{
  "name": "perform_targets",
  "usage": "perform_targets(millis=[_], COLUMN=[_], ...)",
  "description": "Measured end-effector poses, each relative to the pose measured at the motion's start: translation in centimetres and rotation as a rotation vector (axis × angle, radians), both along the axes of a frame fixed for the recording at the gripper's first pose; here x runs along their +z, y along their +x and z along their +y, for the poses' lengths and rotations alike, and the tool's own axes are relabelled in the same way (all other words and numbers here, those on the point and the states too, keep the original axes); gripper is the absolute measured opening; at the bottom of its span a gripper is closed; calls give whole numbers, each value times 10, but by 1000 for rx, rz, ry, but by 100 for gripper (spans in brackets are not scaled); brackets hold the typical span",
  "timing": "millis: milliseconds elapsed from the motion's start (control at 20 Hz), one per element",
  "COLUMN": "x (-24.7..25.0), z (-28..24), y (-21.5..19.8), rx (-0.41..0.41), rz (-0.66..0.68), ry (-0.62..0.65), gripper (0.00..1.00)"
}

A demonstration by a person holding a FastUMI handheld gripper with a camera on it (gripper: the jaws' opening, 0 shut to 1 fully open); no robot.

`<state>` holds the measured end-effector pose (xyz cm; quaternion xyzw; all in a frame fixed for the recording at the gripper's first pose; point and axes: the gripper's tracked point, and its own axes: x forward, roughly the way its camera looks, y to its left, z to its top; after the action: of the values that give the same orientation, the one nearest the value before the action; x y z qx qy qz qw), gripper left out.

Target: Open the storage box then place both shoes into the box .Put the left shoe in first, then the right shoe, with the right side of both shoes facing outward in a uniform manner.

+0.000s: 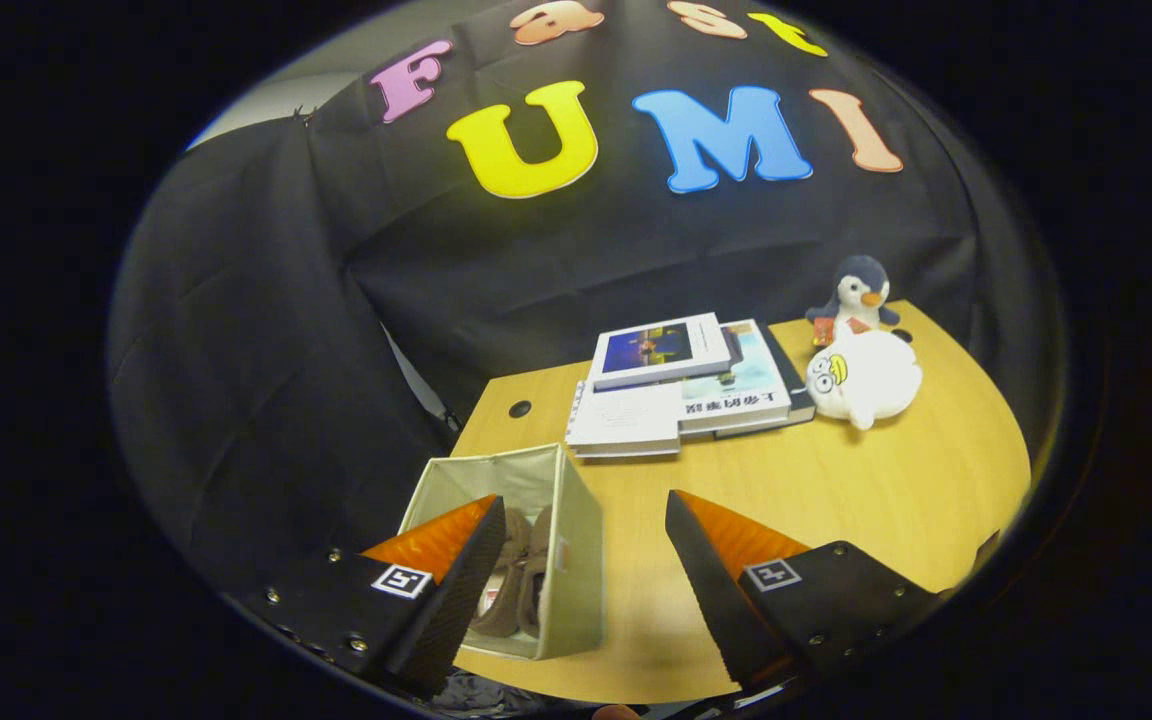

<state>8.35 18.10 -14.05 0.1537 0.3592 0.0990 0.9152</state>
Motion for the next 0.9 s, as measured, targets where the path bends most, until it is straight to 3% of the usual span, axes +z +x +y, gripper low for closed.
perform_targets(millis=[550, 900], x=[59, 80], z=[-143, -203], y=[-12, -28], rx=[-50, -91], rz=[-203, -317], ry=[-124, -220], gripper=[98, 97])
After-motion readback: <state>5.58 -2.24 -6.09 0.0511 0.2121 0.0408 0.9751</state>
